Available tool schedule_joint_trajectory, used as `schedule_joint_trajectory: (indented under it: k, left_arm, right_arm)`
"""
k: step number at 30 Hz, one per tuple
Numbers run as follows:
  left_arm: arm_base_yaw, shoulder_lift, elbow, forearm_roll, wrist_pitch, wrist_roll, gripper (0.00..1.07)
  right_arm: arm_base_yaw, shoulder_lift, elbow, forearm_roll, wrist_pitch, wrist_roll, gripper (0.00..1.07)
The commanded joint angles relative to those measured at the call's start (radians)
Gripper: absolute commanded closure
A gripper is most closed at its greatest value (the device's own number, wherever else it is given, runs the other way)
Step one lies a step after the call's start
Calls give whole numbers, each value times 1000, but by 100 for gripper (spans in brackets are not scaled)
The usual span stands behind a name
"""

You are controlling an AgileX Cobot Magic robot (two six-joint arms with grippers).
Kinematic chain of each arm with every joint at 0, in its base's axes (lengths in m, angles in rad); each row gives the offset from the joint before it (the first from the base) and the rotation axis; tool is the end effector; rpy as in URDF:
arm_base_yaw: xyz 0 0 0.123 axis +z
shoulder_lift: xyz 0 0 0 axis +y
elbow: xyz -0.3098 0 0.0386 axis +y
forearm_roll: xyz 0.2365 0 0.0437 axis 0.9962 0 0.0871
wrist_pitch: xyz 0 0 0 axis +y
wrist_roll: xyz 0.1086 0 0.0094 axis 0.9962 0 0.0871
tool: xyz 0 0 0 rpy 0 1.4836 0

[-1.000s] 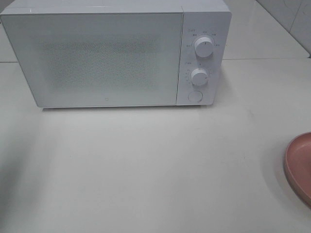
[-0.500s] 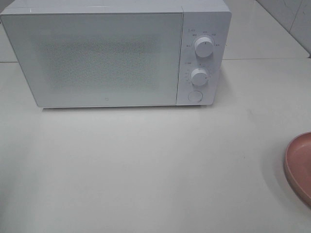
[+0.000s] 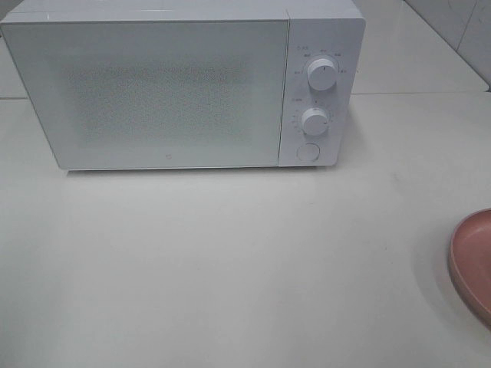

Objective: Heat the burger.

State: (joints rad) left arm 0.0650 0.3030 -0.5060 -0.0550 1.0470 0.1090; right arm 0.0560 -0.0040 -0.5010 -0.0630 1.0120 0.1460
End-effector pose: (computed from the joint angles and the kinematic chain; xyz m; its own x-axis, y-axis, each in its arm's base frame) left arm 0.0181 -0.0040 0.2680 -0.6849 0.0369 -0.7277 0.0255 0.9993 0.0267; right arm -0.0244 -0.0072 0.2687 -0.4044 0.0897 -0.9102 0.0385 0.9960 0.0810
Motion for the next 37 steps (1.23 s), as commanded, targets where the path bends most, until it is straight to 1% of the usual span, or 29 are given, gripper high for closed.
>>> schedule_joint_trajectory:
  k: [1,2,3,4,5,8,9,12,37]
  left_arm:
    - [2,-110,4,2,-9,-7,7]
    - [2,-170,4,1,-9,-7,7]
    - [2,-170,4,1,-9,-7,7]
    - [2,-202,4,1,-9,-7,7]
    - [2,-262,4,1,-9,-7,7]
    - [2,-294,4,1,-9,-7,7]
    - [2,-344,4,1,-9,-7,7]
    - [2,-318,5,-1,-9,-7,7]
    - [2,-319,5,2,-9,-7,7]
  right_arm:
    - [-6,-27,1,3,-7,-8,31]
    - [-6,-27,1,3,-7,-8,31]
    - [-6,-27,1,3,-7,-8,31]
    - [-6,-27,1,3,-7,-8,31]
    - [-6,-27,1,3,-7,-8,31]
    - [-6,-27,1,3,-7,-8,31]
    - [-6,-27,1,3,-7,-8,31]
    - [-6,-27,0,1,-7,-7,31]
    - [-6,-18,0,-1,-7,-5,31]
